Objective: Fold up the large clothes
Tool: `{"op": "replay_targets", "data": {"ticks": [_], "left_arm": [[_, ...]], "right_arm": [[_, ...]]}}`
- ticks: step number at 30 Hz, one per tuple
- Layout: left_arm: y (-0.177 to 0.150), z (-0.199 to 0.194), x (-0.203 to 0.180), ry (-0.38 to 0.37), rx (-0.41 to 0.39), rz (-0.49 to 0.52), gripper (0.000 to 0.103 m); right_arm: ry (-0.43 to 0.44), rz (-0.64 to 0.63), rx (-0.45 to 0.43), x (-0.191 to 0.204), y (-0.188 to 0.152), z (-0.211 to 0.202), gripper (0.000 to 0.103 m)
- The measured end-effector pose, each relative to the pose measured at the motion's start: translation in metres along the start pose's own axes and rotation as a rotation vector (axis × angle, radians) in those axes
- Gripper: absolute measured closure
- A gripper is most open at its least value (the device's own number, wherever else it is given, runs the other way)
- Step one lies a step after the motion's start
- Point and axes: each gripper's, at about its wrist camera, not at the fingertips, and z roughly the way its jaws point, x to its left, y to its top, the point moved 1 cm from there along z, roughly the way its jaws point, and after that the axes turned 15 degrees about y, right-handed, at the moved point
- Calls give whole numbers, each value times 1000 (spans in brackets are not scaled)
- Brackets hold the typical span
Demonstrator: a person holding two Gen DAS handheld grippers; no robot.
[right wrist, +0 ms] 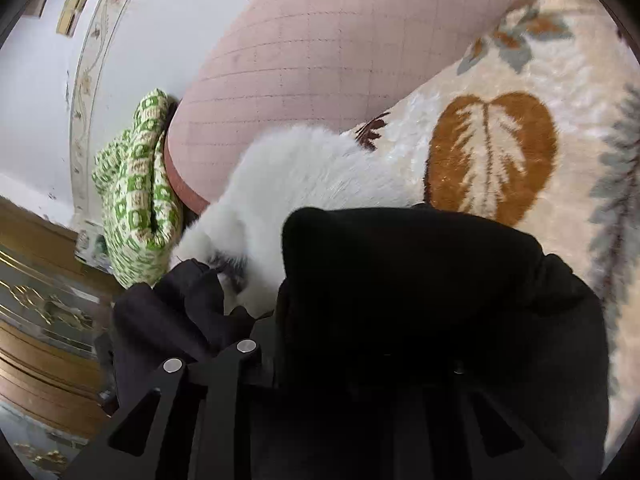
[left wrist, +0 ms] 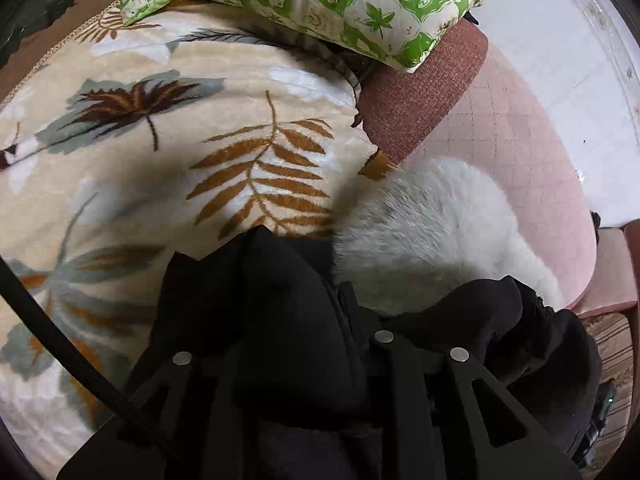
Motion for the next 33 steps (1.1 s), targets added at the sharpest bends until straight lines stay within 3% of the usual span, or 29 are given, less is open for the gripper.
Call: {"op": "replay_targets", "data": {"ticks": [4, 6, 7, 9, 12, 14, 18, 23, 25, 27, 31, 32, 33], "left_arm": [[2, -5, 2, -33, 15, 3, 78], [3, -17, 3, -67, 20, 6, 66], [3, -33, 7, -97, -1, 3, 62], [0, -65, 11, -129, -66, 6, 40], [-15, -129, 21, -123, -224, 15, 19], [-33, -162, 31, -80, -300, 19, 17], [-87, -201, 57, -44, -365, 46, 17], [-136, -201, 92, -44, -403, 24, 16], [-142, -192, 100, -53, -396, 6, 16], [-146, -183, 108, -52, -407, -5, 16], [-149, -173, 118, 4, -435, -8, 16], [-148, -172, 120, 8, -427, -4, 16], [-146, -171, 122, 10, -422, -7, 16]], "right_arm": [[66, 25, -24, -13, -3, -1, 80], [48, 16, -11, -4, -5, -5, 75], [39, 7, -3, 4, -4, -8, 73], [31, -11, 2, 19, -4, -15, 65], [-2, -32, 16, 36, -6, -24, 60], [-21, -34, 6, 43, -9, -30, 56], [-59, -20, -28, 53, -15, -41, 51], [-136, -36, -45, 73, -20, -51, 46], [-168, -59, -50, 85, -21, -54, 44], [-185, -69, -49, 93, -21, -55, 35], [-173, -4, -85, 90, -15, -57, 30], [-160, 19, -99, 87, -14, -59, 27], [-154, 37, -117, 86, -14, -62, 18]]}}
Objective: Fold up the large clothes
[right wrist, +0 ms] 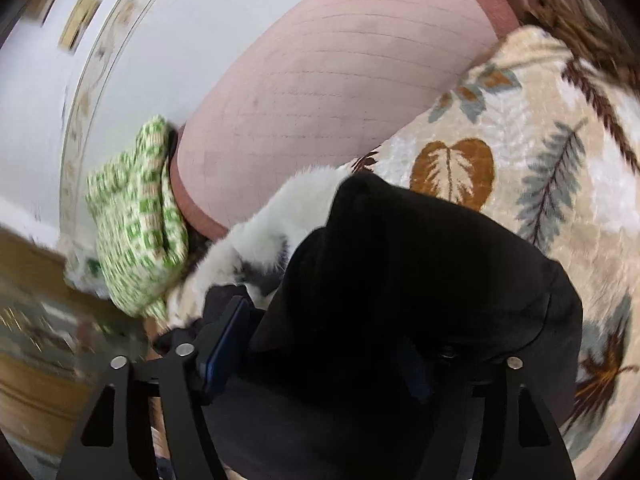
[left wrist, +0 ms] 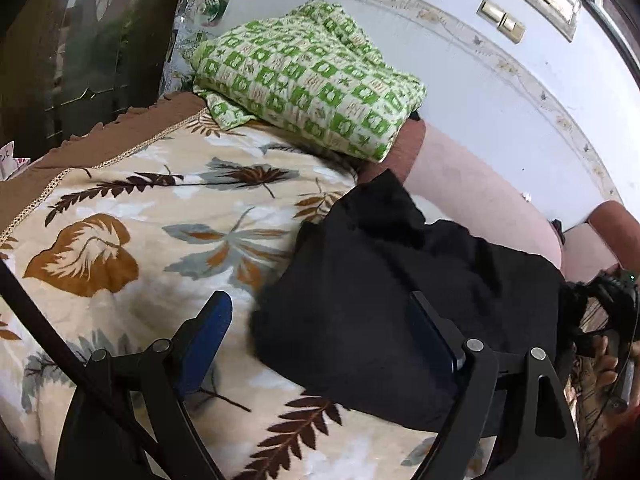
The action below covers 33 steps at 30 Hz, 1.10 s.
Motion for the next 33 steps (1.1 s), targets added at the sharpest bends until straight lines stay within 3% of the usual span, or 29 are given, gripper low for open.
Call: {"op": "replay_targets", "data": {"ticks": [2, 6, 10, 11, 13, 15, 17, 20, 22, 23, 26, 29, 33], "left_arm": [[2, -2, 5, 6, -9, -13, 16], [6, -8, 13, 25, -37, -27, 16], [8, -13, 17, 25, -40, -31, 16], [7, -13, 17, 24, -39, -28, 16], [6, -13, 17, 23, -33, -21, 16], [6, -12, 17, 21, -26, -20, 16], [6, -11, 19, 20, -22, -27, 16], [9, -8, 27, 22, -15, -49, 16], [11, -2, 33, 24, 3, -66, 16], [12, 1, 35, 25, 11, -68, 16], [16, 13, 42, 42, 48, -75, 16], [19, 23, 48, 70, 79, -87, 16], [19, 24, 53, 67, 99, -110, 16]], "right_arm": [[16, -14, -81, 5, 0, -12, 0], [-47, -142, -139, 36, -3, -35, 0], [-52, -280, -80, 67, -31, -38, 0], [-32, -301, -44, 72, -44, -32, 5], [12, -331, 43, 77, -69, -13, 25], [13, -363, 106, 83, -86, 10, 50], [-39, -415, 151, 86, -98, 44, 56], [-161, -445, 141, 80, -96, 97, 56], [-226, -464, 130, 74, -88, 130, 48], [-243, -460, 140, 66, -84, 149, 36], [-314, -495, 141, 51, -75, 197, 31], [-385, -537, 99, 48, -73, 215, 30], [-425, -593, 71, 55, -80, 209, 31]]}}
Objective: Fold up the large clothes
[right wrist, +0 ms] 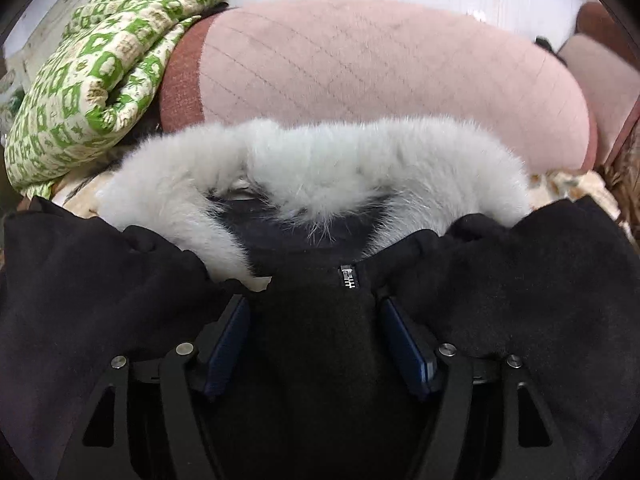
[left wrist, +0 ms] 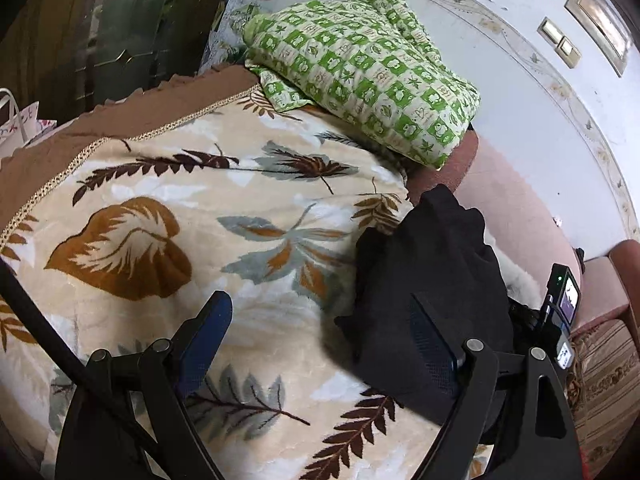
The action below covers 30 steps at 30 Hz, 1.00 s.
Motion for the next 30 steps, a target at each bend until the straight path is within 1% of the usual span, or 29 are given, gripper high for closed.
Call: {"op": "replay_targets", "data": {"ticks": [1, 2, 3, 4, 5, 6, 7, 8, 9, 10, 11, 12, 13, 14, 16, 18, 19, 21, 23, 24, 25, 27, 28, 29, 30], "left_arm": [[0, -1, 0, -2, -2, 1, 16], [0, -3, 0, -3, -8, 3, 16], [0, -6, 0, -1, -17, 8, 16], [0, -8, 0, 0, -25, 8, 16], [1, -9, 1, 3, -32, 7, 16], [2, -9, 1, 4, -32, 3, 16], [2, -9, 3, 0, -27, -4, 16], [3, -8, 4, -6, -21, -11, 16], [3, -7, 7, -11, -10, -21, 16], [3, -6, 8, -14, -4, -28, 16], [4, -5, 10, -16, 1, -35, 16], [4, -4, 11, -16, 5, -38, 16], [5, -2, 12, -16, 9, -41, 16], [5, -1, 13, -16, 12, -43, 16], [7, 1, 15, -17, 18, -48, 16], [8, 3, 15, -11, 19, -49, 16], [8, 4, 15, -7, 20, -47, 16], [8, 5, 14, -1, 19, -38, 16], [7, 5, 12, 8, 17, -29, 16], [6, 5, 11, 11, 16, -24, 16], [5, 5, 9, 14, 16, -17, 16], [4, 5, 7, 16, 14, -10, 16], [3, 5, 6, 18, 14, -8, 16], [2, 5, 5, 19, 13, -4, 16], [1, 5, 4, 19, 13, -1, 16]], "right_arm": [[-30, -12, 25, 4, 4, -8, 31], [-45, -17, 22, 10, 8, -19, 31], [-33, -19, -25, 17, 11, -39, 31], [2, -23, -94, 28, 13, -61, 31], [36, -30, -131, 36, 12, -76, 31], [85, -42, -155, 47, 12, -89, 31], [154, -62, -160, 63, 10, -100, 31], [196, -80, -148, 74, 8, -102, 31], [234, -101, -126, 87, 6, -98, 31], [275, -136, -84, 105, 2, -88, 32], [284, -164, -60, 116, -1, -79, 37], [275, -197, -40, 127, -3, -67, 41], [248, -231, -10, 141, -4, -45, 41], [244, -230, 18, 149, -2, -27, 41], [260, -190, 92, 161, 3, 13, 40], [240, -199, 135, 170, 6, 35, 38], [211, -218, 159, 175, 7, 47, 38], [182, -238, 182, 174, 4, 56, 37], [182, -228, 170, 172, 3, 46, 38], [188, -219, 145, 170, 4, 33, 38], [213, -202, 98, 165, 5, 12, 38], [262, -172, 31, 160, 9, -17, 38], [290, -159, 2, 148, 7, -42, 38], [293, -156, -14, 139, 6, -57, 37], [276, -157, -31, 128, 4, -71, 37]]}}
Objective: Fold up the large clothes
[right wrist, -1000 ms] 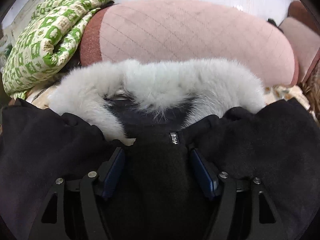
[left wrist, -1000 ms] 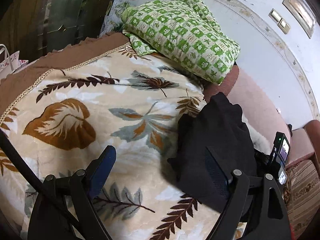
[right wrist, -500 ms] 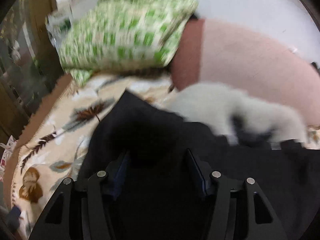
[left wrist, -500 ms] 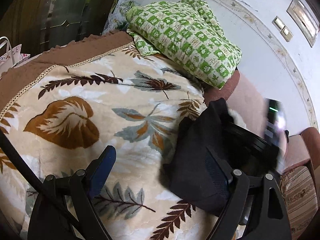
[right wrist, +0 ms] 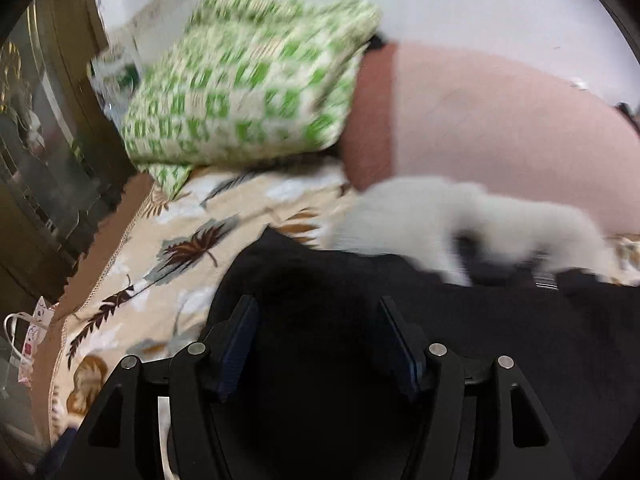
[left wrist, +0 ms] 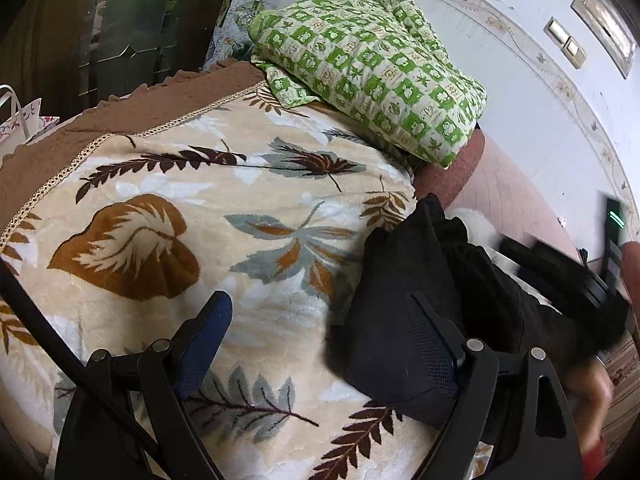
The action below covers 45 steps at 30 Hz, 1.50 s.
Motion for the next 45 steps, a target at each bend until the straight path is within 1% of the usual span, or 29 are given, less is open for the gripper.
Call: {"op": "replay_targets", "data": {"ticks": [1, 2, 4, 6, 7, 9, 11, 12, 13, 14, 17, 20, 22, 23, 24, 25, 26, 27, 29, 31, 33, 34, 36, 37, 39, 40, 41, 43, 45], "left_arm": [[-1, 0, -1, -1, 0, 2, 16], [-2, 0, -2, -3, 1, 6, 16], [-4, -1, -4, -5, 3, 13, 16], [-6, 0, -7, -1, 3, 22, 16], [-6, 1, -8, 0, 4, 24, 16], [-8, 3, -9, 2, 10, 29, 16], [-8, 5, -10, 9, 13, 38, 16], [-9, 6, -11, 15, 16, 43, 16], [-9, 8, -12, 19, 18, 47, 16], [-9, 9, -13, 23, 19, 52, 16], [-10, 11, -16, 34, 22, 65, 16], [-10, 12, -18, 35, 26, 78, 16], [-11, 10, -18, 35, 24, 85, 16], [-10, 9, -18, 36, 22, 85, 16], [-10, 8, -16, 37, 19, 79, 16], [-9, 8, -14, 37, 18, 71, 16], [-8, 8, -13, 37, 21, 63, 16], [-8, 8, -11, 34, 25, 55, 16], [-7, 9, -9, 31, 34, 45, 16], [-7, 10, -9, 31, 38, 44, 16], [-7, 9, -9, 34, 34, 49, 16], [-6, 10, -9, 33, 33, 52, 16], [-6, 10, -10, 40, 32, 65, 16], [-6, 11, -11, 47, 33, 75, 16], [-6, 13, -15, 56, 40, 96, 16], [-5, 14, -16, 55, 44, 106, 16], [-4, 15, -18, 52, 49, 115, 16], [-1, 19, -21, 25, 67, 121, 16], [1, 29, -22, -42, 122, 109, 16]], "right_arm": [[-39, 2, -27, -15, -6, -25, 37], [-65, 14, -43, -28, -11, -39, 37], [-128, 73, -75, -66, -22, -69, 37], [-205, 164, -89, -116, -37, -93, 37], [-250, 240, -98, -149, -48, -104, 37], [-306, 364, -138, -199, -62, -119, 37], [-311, 466, -177, -239, -72, -125, 36], [-288, 507, -191, -254, -76, -123, 30], [-251, 553, -195, -269, -81, -116, 28], [-248, 565, -192, -276, -83, -112, 25], [-325, 506, -186, -271, -77, -97, 19], [-370, 484, -159, -268, -72, -92, 18], [-400, 496, -121, -264, -68, -98, 18], [-412, 491, -124, -255, -64, -109, 19], [-395, 484, -156, -242, -63, -117, 19], [-322, 484, -227, -224, -60, -134, 19], [-256, 486, -258, -210, -60, -144, 19], [-178, 475, -272, -193, -57, -151, 19], [-107, 401, -264, -159, -54, -154, 19], [-70, 318, -219, -131, -54, -141, 19], [-64, 293, -153, -118, -61, -113, 19], [-79, 305, -123, -117, -66, -98, 19], [-125, 306, -65, -120, -77, -63, 5], [-159, 250, -57, -117, -80, -50, 3], [-217, 186, -48, -109, -79, -46, 2], [-210, 191, -38, -105, -77, -52, 2], [-178, 208, -37, -106, -77, -60, 2], [-56, 267, -79, -107, -83, -90, 2], [41, 336, -124, -113, -100, -121, 2]]}}
